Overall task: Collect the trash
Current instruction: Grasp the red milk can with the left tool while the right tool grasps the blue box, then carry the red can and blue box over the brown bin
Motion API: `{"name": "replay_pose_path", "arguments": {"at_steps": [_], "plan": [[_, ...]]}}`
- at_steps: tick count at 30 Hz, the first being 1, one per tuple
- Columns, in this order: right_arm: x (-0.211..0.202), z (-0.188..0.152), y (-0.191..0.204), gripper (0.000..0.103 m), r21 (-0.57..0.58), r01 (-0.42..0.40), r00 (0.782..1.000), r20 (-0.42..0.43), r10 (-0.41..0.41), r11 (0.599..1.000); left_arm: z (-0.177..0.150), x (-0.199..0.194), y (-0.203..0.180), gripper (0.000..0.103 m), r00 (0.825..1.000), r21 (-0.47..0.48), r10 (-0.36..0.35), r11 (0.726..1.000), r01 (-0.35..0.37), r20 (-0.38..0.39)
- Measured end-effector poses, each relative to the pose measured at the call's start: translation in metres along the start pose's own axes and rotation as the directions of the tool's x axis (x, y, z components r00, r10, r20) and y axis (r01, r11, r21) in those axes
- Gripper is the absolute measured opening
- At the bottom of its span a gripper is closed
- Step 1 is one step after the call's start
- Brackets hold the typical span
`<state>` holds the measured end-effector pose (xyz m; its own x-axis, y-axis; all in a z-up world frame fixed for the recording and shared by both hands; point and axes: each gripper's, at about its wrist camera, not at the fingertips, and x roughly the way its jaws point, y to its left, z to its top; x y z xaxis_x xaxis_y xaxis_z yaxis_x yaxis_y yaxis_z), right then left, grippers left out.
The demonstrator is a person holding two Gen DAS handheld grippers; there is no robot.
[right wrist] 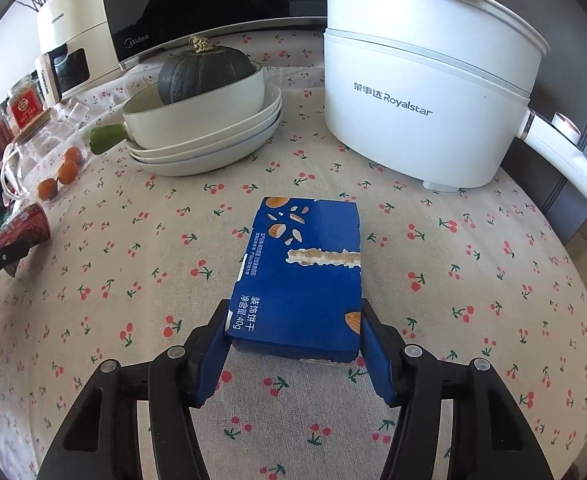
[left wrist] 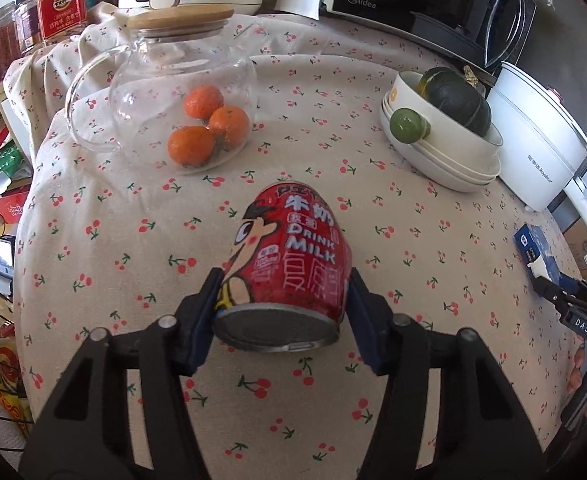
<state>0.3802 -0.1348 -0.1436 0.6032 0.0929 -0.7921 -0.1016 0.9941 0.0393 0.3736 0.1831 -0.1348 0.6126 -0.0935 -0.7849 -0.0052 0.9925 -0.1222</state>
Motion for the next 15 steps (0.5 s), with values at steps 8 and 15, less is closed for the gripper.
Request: {"name": "replay_pose_path", "arguments": {"at_steps": [8, 15], "plan": [[-0.048, -0.021, -0.006, 0.061, 0.002, -0.009, 1.000, 0.011, 0.009, 1.000, -0.023, -0.038, -0.032, 0.057, 1.000, 0.074, -0.012, 0.997, 0.012, 0.006], [-0.094, -0.050, -0.007, 0.061, -0.009, -0.011, 1.000, 0.015, 0.011, 1.000, -0.052, -0.066, -0.056, 0.043, 1.000, 0.117, -0.022, 0.993, 0.022, -0.008]]}}
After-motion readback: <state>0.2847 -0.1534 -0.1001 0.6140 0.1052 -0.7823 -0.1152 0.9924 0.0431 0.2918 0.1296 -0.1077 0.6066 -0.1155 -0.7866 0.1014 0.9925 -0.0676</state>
